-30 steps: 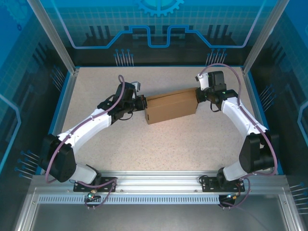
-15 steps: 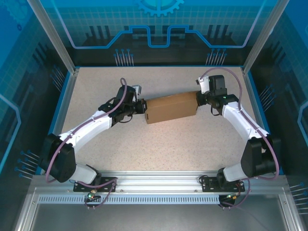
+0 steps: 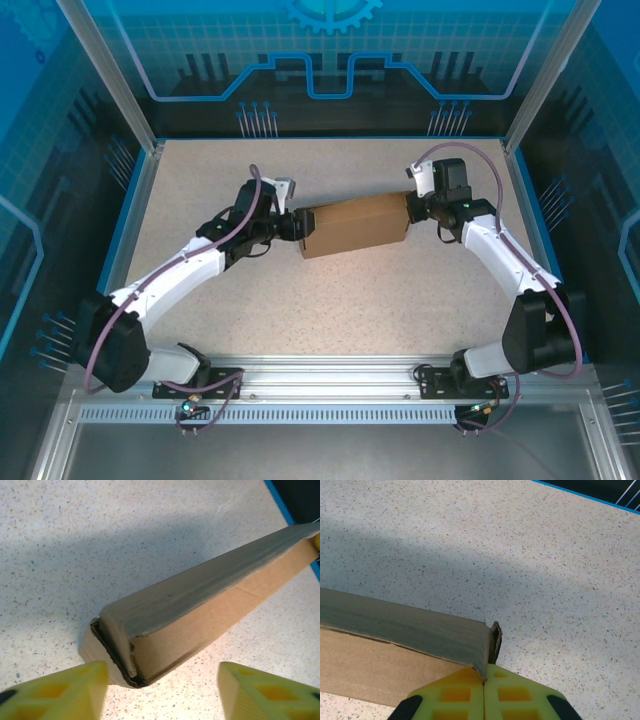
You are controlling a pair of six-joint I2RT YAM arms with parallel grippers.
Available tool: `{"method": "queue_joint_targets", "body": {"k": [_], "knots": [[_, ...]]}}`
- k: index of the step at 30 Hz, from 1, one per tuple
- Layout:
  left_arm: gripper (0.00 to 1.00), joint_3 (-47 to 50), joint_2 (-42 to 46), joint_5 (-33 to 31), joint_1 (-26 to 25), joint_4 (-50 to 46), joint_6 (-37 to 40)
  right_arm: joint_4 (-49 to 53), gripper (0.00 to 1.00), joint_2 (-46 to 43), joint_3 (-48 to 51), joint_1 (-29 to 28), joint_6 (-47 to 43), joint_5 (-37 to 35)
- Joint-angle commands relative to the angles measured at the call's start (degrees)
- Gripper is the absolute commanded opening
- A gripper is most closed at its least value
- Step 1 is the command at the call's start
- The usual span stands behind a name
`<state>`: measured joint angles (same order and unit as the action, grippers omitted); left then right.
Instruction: Fold the paper box
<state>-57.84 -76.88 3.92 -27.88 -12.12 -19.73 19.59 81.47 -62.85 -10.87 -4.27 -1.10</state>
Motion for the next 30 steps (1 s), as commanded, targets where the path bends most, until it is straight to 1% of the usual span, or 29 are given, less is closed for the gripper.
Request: {"method": "queue_joint_targets", "body": {"k": [1,6,10,13,20,24,30], "knots": [[0.68,0.91,2.86,2.36,0.92,1.53,1.83,2.38,0.07,-0.94,1.38,-1.01,-0.05,0.84],[0.71,0.28,1.71,6.05,4.48,2.94,-1.44,2.55,0.07,-1.14,1.41,-0.99,-0.08,0.76],[0.74,0.45,-0.23,10.93,7.24,7.34,-6.18,2.64,0.07,-1.18,1.41,-1.09,-0.11,0.82],[0.75,0.80,-1.69,13.15,8.34,10.64,-8.99,2.65,0.07,-1.31,1.65,-1.17,0.05,0.71],[0.76,0.08,-6.43,13.84,10.88,10.67,-13.87,2.64,0.07,-1.96,2.03,-1.22,-0.10,0.62],[0.76,0.83,-7.41,13.26,11.04,10.18,-14.11,2.55,0.07,-2.04,2.20,-1.16,-0.05,0.55],[0.73,3.40,-8.23,14.82,11.00,10.23,-14.55,2.03,0.07,-1.73,2.46,-1.19,0.49,0.90]]}}
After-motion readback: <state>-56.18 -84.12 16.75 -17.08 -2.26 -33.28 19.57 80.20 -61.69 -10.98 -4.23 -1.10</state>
